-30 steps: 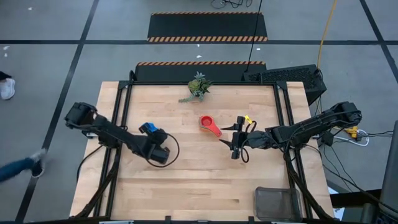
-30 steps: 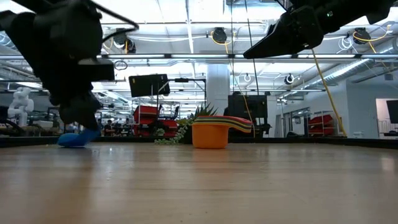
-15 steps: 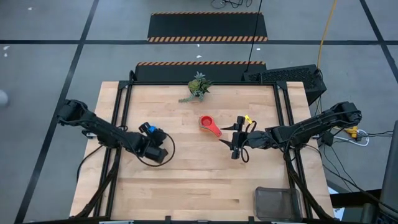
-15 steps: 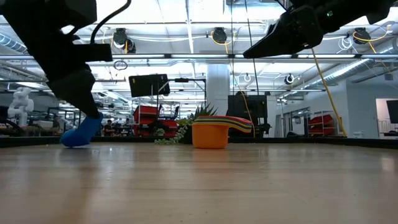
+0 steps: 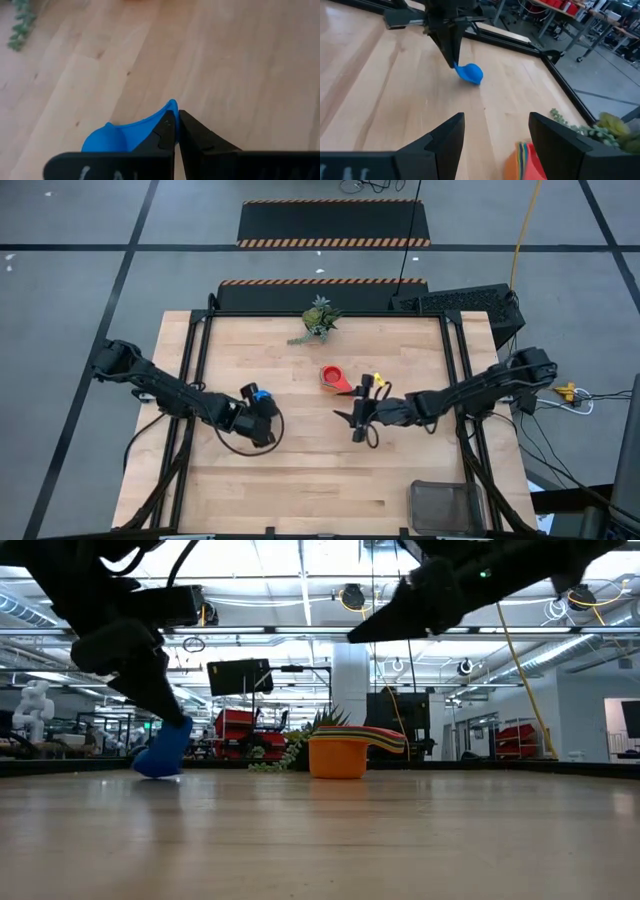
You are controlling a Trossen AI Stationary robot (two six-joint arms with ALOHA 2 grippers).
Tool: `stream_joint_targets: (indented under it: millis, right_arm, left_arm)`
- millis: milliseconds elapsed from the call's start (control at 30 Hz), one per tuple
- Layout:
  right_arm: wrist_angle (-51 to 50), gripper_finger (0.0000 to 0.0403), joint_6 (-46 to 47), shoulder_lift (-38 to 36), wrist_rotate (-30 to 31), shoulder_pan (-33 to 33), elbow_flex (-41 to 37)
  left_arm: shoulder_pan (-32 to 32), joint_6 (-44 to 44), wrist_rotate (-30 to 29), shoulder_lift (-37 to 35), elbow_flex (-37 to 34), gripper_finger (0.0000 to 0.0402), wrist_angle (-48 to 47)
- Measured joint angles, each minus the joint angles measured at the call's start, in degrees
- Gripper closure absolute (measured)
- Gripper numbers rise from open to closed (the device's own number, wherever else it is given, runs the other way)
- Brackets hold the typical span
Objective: Nest measuring cups in basket
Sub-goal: Stack the blue measuring cup on top of the red measuring cup
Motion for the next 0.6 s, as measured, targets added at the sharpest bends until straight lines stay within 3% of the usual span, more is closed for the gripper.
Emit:
stream_joint_targets:
  millis: [400, 600]
  right_arm:
    - [0.2, 0.0186, -0.1, 14.9, -3.0, 0.7, 10.7]
    - [0.3, 0.0186, -1.0, 17.8, -3.0, 1.3, 13.9]
  left_arm:
    - [0.0, 6.5, 0.4, 0.0, 0.0, 0.0396, 8.4]
    - [-0.2, 8.7, 0.5, -1.2, 0.0, 0.0396, 11.2]
